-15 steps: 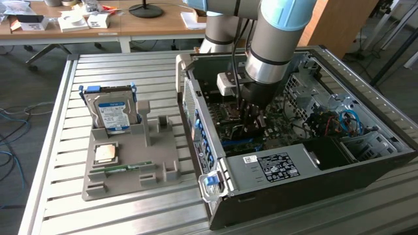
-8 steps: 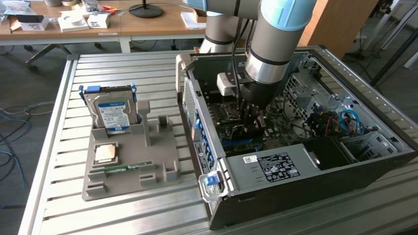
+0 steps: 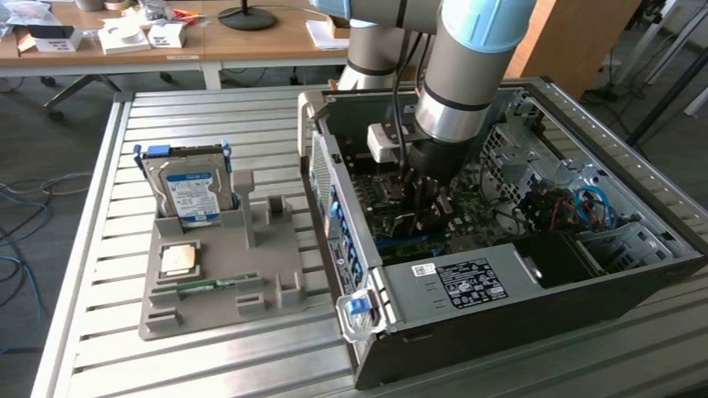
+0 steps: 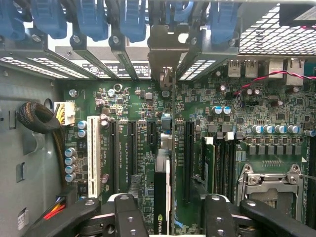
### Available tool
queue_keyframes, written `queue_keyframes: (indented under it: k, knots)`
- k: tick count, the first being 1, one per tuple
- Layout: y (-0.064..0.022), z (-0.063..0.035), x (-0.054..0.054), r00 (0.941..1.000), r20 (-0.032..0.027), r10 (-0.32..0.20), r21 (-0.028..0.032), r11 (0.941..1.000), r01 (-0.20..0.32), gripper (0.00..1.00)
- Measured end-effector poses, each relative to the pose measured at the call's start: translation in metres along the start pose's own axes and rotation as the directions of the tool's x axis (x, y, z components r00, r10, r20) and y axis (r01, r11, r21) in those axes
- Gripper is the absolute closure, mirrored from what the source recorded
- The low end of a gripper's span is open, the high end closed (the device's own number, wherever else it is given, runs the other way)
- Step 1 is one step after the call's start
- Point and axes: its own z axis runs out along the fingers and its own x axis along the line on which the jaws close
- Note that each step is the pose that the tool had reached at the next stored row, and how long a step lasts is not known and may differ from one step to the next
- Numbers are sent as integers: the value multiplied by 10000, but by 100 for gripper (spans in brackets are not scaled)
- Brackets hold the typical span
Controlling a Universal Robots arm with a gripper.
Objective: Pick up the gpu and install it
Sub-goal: 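Insert the gpu into the slot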
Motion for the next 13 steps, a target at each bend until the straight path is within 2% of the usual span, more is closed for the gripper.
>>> queue_keyframes:
  k: [13]
  knots:
    - [-1,-91,-10,10000,1,-1,1,10000,1,49]
